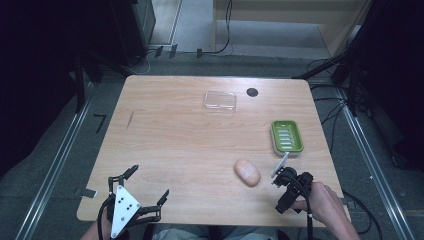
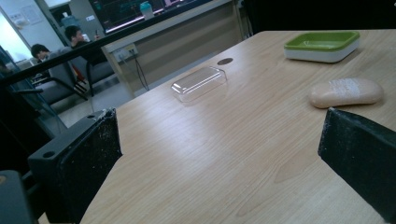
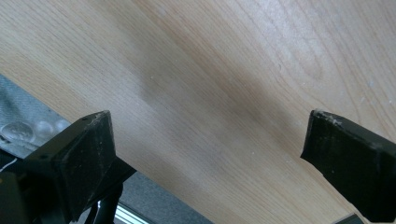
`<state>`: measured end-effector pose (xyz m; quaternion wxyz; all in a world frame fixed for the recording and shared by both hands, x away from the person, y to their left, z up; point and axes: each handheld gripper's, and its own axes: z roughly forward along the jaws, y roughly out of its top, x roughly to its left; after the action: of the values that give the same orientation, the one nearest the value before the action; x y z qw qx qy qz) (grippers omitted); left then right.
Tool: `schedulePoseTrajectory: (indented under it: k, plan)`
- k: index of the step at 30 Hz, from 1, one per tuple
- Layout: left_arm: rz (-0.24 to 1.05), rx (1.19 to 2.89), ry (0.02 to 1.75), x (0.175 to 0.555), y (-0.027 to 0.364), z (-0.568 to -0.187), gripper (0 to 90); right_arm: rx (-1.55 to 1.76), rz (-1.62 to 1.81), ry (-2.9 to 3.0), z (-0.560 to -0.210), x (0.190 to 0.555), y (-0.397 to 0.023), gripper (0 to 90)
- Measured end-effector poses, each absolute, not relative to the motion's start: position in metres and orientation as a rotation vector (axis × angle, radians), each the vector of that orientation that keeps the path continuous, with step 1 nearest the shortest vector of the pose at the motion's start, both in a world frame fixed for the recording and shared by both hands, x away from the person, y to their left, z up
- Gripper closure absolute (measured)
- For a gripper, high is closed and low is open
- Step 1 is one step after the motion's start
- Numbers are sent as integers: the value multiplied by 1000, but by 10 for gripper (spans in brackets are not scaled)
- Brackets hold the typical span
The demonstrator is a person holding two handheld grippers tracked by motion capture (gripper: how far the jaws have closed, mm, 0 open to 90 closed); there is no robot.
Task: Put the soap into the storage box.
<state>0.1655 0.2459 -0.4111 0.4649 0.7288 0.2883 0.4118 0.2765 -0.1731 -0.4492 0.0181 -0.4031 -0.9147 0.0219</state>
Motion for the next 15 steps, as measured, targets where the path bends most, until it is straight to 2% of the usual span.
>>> schedulePoseTrajectory:
  k: [15]
  plan:
    - [1012,1791,708,165,246,-411,0,-1217,53,-2874,-439,278,-160,28]
